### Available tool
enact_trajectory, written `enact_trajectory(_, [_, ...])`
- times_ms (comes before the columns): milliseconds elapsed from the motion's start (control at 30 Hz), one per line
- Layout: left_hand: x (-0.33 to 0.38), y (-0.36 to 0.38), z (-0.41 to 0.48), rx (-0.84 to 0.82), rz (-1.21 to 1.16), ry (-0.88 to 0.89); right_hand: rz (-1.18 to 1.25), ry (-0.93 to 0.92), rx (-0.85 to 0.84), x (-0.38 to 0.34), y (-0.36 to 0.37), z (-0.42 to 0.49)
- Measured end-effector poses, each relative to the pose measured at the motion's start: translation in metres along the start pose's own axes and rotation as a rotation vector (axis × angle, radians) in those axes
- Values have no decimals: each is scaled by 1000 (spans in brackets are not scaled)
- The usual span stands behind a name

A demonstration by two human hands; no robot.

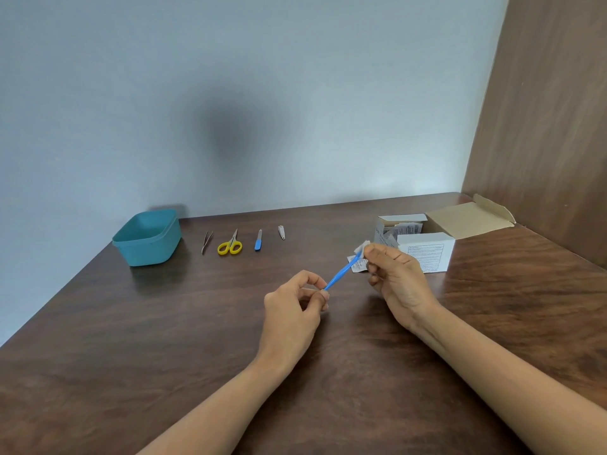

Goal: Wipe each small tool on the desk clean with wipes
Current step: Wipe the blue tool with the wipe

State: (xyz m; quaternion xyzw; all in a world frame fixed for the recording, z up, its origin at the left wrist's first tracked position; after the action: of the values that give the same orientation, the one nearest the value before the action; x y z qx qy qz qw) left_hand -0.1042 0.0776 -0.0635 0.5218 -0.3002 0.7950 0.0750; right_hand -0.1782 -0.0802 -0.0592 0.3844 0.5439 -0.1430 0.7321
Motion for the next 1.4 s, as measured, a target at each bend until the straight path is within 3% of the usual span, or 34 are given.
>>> enact_trajectory(300, [3, 0, -2, -29, 4, 6, 33, 46, 72, 5, -3, 2])
enact_trajectory(1400, [7, 1, -3, -60, -36, 29, 99, 111, -47, 6, -2, 3])
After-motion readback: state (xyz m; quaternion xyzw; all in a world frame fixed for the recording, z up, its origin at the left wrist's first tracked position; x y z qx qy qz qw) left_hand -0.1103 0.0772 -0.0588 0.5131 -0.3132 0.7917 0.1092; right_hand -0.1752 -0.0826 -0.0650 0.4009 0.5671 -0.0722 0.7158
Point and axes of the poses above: each hand's wrist, its own z-axis towards the middle knuckle, its own y-axis out of the palm, x = y × z, the point moved 3 cm from there along z, towards the middle knuckle, and after that the axes turned 2 degrees about -y, right-handed, at the moved point
